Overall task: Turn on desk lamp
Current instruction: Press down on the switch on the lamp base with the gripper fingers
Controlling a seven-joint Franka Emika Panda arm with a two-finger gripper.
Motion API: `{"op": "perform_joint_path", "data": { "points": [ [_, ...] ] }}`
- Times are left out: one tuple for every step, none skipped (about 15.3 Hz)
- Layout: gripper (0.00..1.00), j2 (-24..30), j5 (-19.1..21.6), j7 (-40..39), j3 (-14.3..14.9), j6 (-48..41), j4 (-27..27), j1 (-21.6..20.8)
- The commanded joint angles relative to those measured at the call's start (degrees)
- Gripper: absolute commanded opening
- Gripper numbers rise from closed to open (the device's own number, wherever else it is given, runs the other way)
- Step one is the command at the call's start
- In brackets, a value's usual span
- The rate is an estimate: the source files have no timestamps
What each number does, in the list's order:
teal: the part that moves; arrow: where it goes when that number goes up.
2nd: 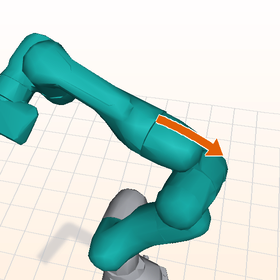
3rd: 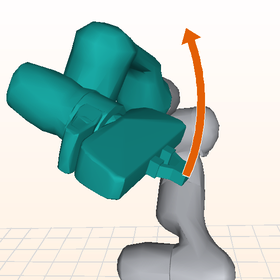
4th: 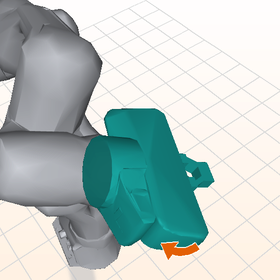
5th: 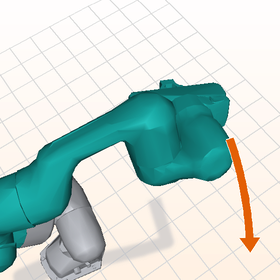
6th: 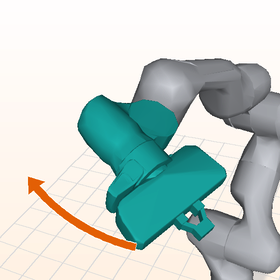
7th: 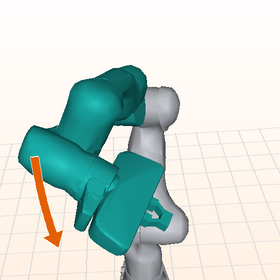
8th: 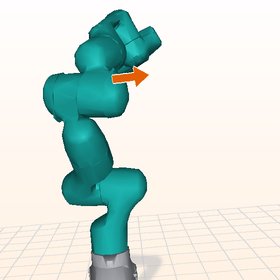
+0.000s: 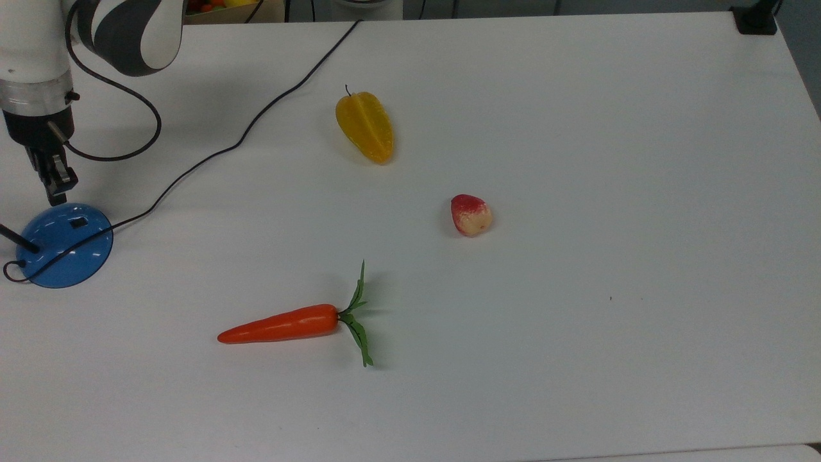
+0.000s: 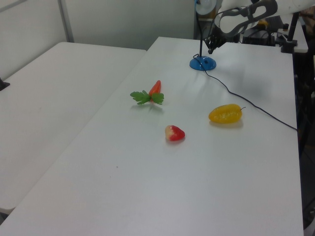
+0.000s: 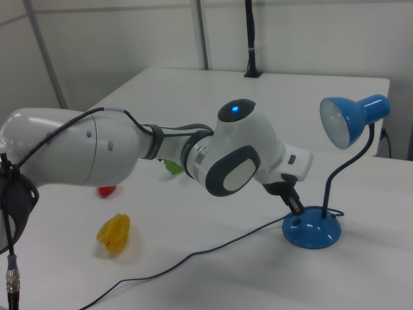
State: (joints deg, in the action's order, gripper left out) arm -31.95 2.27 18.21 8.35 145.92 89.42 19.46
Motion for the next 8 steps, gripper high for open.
{"op": "perform_joint_path", "data": {
  "points": [
    [0.0, -1.1, -1.0, 1.1, 0.3, 0.8, -1.1, -0.2],
    [0.0, -1.3, -1.0, 1.1, 0.3, 0.8, -1.2, -0.2],
    [0.0, -1.6, -1.0, 1.1, 0.3, 0.8, -1.3, -0.3],
    [0.0, -1.7, -1.1, 1.0, 0.3, 0.9, -1.5, -0.3],
    [0.0, -2.1, -1.1, 1.0, 0.3, 1.1, -1.7, -0.3],
    [0.0, -2.7, -1.2, 1.0, 0.3, 1.1, -2.0, -0.3],
    [0.0, -2.8, -1.6, 1.0, 0.3, 1.1, -2.5, -0.4],
    [0.0, -2.9, -1.8, 1.0, 0.3, 1.1, -2.6, -0.4]
  ]
}}
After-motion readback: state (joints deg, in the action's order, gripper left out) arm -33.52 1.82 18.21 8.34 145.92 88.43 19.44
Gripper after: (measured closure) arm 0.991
